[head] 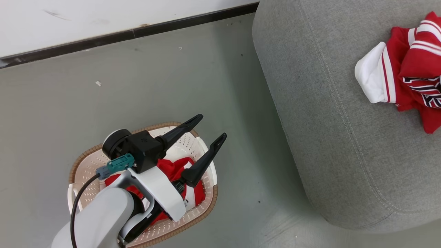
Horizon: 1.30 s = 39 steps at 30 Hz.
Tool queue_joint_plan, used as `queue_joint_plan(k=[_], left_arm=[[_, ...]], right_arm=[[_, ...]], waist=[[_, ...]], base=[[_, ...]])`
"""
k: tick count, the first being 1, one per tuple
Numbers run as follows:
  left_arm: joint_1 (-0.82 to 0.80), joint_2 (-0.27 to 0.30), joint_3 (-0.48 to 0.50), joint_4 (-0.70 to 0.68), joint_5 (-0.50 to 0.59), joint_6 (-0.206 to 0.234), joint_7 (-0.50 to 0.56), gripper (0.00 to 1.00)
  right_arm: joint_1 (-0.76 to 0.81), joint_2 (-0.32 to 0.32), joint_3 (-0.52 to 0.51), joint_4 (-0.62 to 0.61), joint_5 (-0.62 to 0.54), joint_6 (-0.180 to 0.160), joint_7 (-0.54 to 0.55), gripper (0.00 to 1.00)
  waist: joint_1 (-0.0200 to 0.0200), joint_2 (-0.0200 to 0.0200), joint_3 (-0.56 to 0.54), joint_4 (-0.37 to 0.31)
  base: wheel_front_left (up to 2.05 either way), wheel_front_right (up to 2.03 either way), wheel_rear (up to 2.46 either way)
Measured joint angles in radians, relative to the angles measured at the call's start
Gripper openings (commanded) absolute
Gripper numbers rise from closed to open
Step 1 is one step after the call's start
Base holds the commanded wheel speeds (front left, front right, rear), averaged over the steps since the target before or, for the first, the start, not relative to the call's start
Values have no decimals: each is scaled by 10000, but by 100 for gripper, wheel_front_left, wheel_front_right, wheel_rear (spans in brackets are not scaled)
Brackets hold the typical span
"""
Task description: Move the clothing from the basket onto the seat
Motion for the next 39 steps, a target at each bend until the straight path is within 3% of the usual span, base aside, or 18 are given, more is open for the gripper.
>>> queue_joint_plan(k=[1,20,29,39], left_arm=[[0,-10,-2,19,0,-2,-15,100],[4,-157,-13,571,-190,-88,-558,100],[200,-205,169,932,-376,-86,-911,100],[558,-209,543,1340,-449,138,-1300,100]], right_arm=[[75,-13,8,27,12,2,36,100],[-69,-525,579,-368,23,2,320,100],[-69,-1315,316,-993,144,0,-316,100],[-72,-1047,407,-2176,84,0,-1283,100]], waist=[[0,0,-21,-3],[0,0,-845,-207],[0,0,-1504,-265],[0,0,-2176,-176]], base=[[0,0,0],[0,0,0],[0,0,0],[0,0,0]])
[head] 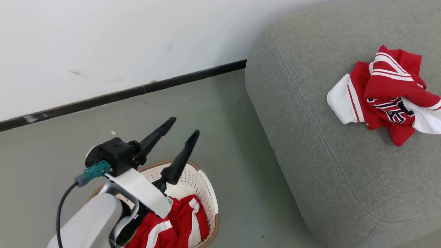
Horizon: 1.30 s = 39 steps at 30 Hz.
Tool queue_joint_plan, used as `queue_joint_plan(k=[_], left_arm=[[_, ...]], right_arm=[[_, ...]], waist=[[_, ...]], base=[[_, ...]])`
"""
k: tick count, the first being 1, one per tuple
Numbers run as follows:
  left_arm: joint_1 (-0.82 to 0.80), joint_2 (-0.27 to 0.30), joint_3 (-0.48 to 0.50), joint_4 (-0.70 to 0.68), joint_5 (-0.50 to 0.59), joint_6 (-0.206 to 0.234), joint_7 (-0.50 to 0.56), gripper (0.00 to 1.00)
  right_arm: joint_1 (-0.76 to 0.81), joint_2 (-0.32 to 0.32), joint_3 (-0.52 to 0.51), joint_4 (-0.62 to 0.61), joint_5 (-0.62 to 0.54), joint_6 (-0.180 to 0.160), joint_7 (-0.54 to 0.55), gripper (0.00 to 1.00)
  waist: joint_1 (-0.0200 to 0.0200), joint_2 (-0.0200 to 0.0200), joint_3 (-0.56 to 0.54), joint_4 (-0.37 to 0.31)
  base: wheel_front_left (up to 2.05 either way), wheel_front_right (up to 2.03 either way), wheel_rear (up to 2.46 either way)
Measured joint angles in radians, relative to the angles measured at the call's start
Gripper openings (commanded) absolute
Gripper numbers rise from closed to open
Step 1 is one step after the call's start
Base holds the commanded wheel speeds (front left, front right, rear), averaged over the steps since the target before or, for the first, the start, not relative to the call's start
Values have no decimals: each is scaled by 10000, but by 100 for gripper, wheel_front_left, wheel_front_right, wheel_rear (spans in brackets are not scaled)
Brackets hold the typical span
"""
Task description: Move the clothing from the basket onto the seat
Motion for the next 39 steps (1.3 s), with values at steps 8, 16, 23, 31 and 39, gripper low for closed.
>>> queue_joint_plan(k=[8,16,23,31,39], left_arm=[[496,105,468,314,-182,349,-359,100],[1071,153,1030,602,-487,821,-591,100],[1510,267,1459,872,-621,1137,-754,100],[1972,253,1835,1057,-625,1473,-842,100],[2700,307,2322,1348,-625,1726,-932,100]], right_arm=[[73,301,203,-786,-109,0,-846,100],[691,1072,332,-1381,-96,0,-1298,100],[1260,1486,401,-1707,-113,0,-1482,100],[2270,2073,59,-2069,-523,0,-1572,100],[3265,2855,-1030,-2884,-1068,0,-1572,100]], waist=[[0,0,-583,260],[0,0,-1118,675],[0,0,-1533,1098],[0,0,-1915,1613],[0,0,-2226,2075]], base=[[0,0,0],[0,0,0],[0,0,0],[0,0,0],[0,0,0]])
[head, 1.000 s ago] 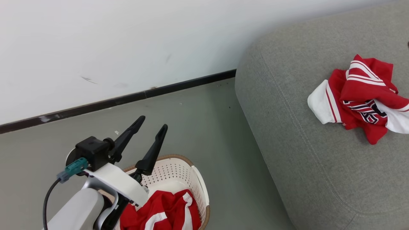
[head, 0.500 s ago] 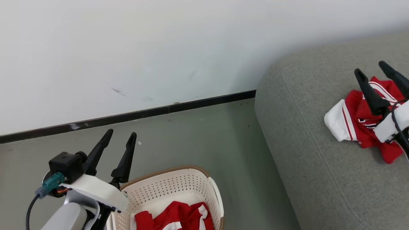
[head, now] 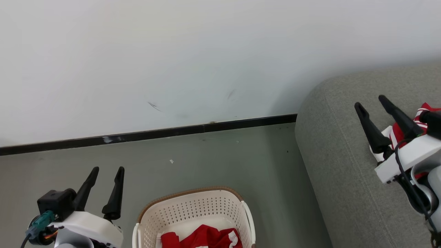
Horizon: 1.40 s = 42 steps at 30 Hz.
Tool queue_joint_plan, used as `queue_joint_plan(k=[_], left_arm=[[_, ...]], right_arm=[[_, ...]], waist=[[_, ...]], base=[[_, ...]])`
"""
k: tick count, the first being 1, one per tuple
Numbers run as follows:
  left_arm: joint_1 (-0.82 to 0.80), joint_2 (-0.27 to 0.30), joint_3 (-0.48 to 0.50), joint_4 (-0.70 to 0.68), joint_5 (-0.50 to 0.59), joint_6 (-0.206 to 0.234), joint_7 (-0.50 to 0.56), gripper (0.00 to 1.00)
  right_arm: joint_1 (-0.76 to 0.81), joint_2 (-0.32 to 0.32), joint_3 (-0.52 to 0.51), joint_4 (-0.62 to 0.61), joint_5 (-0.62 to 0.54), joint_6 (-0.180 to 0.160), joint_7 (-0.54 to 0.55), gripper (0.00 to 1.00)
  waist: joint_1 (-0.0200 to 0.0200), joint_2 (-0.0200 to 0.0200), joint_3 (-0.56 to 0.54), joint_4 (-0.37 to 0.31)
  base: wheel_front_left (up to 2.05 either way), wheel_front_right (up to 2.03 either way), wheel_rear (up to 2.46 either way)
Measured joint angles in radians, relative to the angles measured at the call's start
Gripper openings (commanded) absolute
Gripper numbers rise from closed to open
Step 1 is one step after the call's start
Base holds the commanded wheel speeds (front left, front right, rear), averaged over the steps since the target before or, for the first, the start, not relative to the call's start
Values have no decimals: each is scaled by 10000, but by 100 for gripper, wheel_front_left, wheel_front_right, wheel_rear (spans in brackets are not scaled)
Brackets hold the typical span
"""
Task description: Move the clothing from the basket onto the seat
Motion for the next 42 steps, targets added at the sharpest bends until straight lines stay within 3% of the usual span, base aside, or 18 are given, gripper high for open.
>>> queue_joint_plan(k=[10,26,42], left_arm=[[618,-130,546,61,35,263,-84,100],[1071,-500,1482,-441,1112,343,-86,100],[1293,-897,2002,-543,1639,150,-86,100]], right_arm=[[2068,886,-694,-186,-443,0,0,100],[3349,1791,-1379,-1262,-1442,0,0,100],[3926,1985,-1672,-1824,-2015,0,0,100]], waist=[[0,0,-273,420],[0,0,-407,716],[0,0,-416,639]], base=[[0,0,0],[0,0,0],[0,0,0]])
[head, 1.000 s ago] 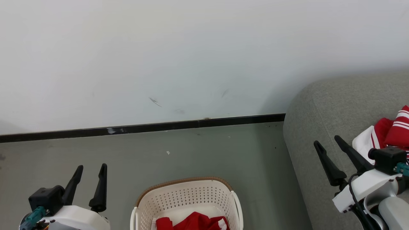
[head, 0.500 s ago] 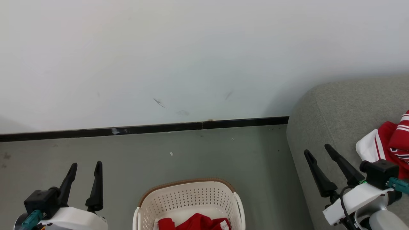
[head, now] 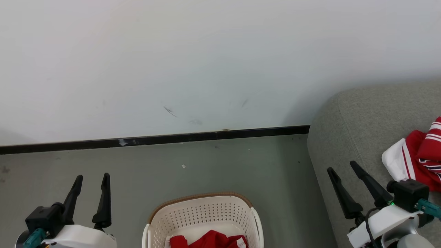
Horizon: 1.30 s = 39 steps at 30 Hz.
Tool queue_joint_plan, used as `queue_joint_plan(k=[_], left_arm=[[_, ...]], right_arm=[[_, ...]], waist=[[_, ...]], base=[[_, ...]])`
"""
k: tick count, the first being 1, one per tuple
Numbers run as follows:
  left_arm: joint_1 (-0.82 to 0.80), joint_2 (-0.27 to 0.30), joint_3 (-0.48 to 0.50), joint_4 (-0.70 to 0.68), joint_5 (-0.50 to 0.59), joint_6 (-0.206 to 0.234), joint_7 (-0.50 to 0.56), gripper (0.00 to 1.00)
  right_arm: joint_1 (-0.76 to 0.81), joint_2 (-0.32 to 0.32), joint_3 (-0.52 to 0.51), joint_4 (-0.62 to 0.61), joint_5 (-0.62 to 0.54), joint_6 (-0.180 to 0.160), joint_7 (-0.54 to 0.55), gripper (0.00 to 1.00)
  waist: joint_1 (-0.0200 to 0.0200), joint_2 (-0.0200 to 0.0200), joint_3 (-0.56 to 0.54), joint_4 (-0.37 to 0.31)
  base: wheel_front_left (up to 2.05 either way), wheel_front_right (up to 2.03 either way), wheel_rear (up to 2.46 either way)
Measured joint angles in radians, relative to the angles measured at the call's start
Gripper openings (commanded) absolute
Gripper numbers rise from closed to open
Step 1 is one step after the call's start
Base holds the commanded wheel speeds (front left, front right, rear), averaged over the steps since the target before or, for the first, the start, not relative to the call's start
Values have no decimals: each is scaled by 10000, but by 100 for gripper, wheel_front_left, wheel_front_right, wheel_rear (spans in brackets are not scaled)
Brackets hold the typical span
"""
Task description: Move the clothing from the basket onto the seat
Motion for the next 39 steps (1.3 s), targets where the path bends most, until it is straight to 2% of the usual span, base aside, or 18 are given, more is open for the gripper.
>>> queue_joint_plan(k=[26,39], left_arm=[[171,-355,393,56,445,-520,0,100],[206,-518,155,474,686,-836,0,100]], right_arm=[[222,128,-211,-270,-194,0,0,100],[223,125,-345,-420,-295,0,0,100]], waist=[[0,0,130,-142],[0,0,383,-277]], base=[[0,0,0],[0,0,0]])
